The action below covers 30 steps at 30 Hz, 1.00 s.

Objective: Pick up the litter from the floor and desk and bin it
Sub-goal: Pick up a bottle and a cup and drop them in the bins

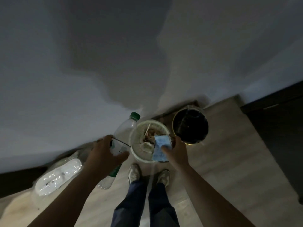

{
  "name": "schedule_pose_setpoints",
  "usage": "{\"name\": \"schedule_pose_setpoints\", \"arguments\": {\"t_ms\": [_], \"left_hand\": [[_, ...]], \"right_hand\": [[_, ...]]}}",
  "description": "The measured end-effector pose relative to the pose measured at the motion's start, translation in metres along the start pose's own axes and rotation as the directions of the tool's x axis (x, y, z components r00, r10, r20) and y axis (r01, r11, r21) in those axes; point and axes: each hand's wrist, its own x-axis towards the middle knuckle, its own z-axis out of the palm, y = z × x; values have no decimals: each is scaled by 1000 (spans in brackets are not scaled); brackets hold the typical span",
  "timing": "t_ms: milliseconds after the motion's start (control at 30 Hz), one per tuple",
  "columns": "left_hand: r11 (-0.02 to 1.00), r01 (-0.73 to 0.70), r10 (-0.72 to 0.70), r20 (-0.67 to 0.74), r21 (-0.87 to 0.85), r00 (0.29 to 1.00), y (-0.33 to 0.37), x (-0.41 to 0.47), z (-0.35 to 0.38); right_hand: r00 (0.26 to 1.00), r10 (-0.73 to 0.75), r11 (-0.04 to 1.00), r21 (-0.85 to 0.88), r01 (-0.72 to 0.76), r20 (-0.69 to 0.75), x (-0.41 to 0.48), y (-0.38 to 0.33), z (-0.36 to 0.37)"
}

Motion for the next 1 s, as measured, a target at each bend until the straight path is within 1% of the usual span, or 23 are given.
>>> {"name": "schedule_pose_setpoints", "arguments": {"t_ms": [67,133,233,300,367,433,533,733,867,1000], "left_hand": [[1000,7,-7,15,16,1000,-7,12,19],[999,4,-4,17,39,1000,-15,27,39],[998,10,-12,31,67,999,-26,53,66],[997,17,-20,43,73,999,-35,67,82],[997,19,-24,66,72,998,-42,77,98],[996,-4,-5,95,93,995,-47,87,113],[985,-31,8,135,167,991,-46,102,133],[970,-52,-17,282,238,959,-23,135,175],[948,-120,-2,384,296,923,10,160,206],[935,-197,54,430,295,901,62,180,242]], "right_hand": [[1000,-11,1000,-18,11,15,25,11,18],[999,-25,996,-81,29,43,49,23,35],[987,79,991,-117,-62,142,78,39,54],[969,113,986,-146,-82,219,91,52,60],[962,120,982,-171,-79,246,97,64,59],[965,113,980,-186,-69,237,99,80,52],[965,121,962,-268,-56,232,96,105,35],[971,193,942,-304,-143,143,90,145,-10],[967,238,941,-270,-206,93,84,170,-36],[955,289,943,-192,-271,72,78,191,-56]]}}
